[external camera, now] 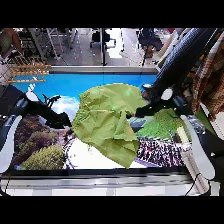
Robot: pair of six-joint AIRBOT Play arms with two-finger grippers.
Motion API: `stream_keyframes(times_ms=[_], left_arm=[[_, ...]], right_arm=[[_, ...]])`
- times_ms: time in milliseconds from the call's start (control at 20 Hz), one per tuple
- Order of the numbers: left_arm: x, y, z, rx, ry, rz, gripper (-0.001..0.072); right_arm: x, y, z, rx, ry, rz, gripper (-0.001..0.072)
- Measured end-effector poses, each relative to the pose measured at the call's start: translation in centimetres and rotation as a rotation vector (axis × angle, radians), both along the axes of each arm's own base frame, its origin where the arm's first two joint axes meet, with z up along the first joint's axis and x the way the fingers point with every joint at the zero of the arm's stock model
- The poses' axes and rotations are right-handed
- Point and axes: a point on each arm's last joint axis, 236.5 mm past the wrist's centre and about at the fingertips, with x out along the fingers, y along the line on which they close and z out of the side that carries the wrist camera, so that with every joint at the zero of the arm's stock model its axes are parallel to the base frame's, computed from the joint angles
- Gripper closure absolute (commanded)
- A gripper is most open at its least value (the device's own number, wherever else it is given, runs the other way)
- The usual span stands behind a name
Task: Fold the clothes and pants, and hang the long-sleeved shirts on hangers.
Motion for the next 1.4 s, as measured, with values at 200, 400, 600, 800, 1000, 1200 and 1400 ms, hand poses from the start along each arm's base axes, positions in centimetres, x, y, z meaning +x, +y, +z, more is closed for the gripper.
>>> stream_keyframes(times_ms=[200,400,600,800,1000,1200,1400], left_arm=[[-0.5,0.0,0.0,-0.003,0.020,-0.009,0.0205],[-1.2,0.2,0.1,-0.008,0.045,-0.018,0.0205],[-1.4,0.2,0.2,-0.010,0.053,-0.025,0.0206],[-1.6,0.2,0.2,-0.012,0.060,-0.033,0.0206],[-1.7,0.1,0.3,-0.017,0.061,-0.039,0.0205],[-1.7,0.1,0.3,-0.021,0.059,-0.042,0.0205],[-1.1,-0.2,0.1,-0.020,0.035,-0.031,0.0204]], right_arm=[[-5.6,5.7,-2.4,-0.071,0.077,0.269,0.0186],[-9.7,9.1,-4.8,-0.193,0.075,0.494,0.0188],[-9.1,9.5,-7.9,-0.369,-0.060,0.585,0.0273],[-4.4,7.5,-8.4,-0.519,-0.243,0.463,0.0700],[-1.2,7.0,-5.6,-0.551,-0.400,0.401,0.0702],[3.4,0.4,1.2,-0.572,-0.549,0.215,0.0701],[5.6,-11.1,2.7,-0.497,-0.494,-0.130,0.0081]])
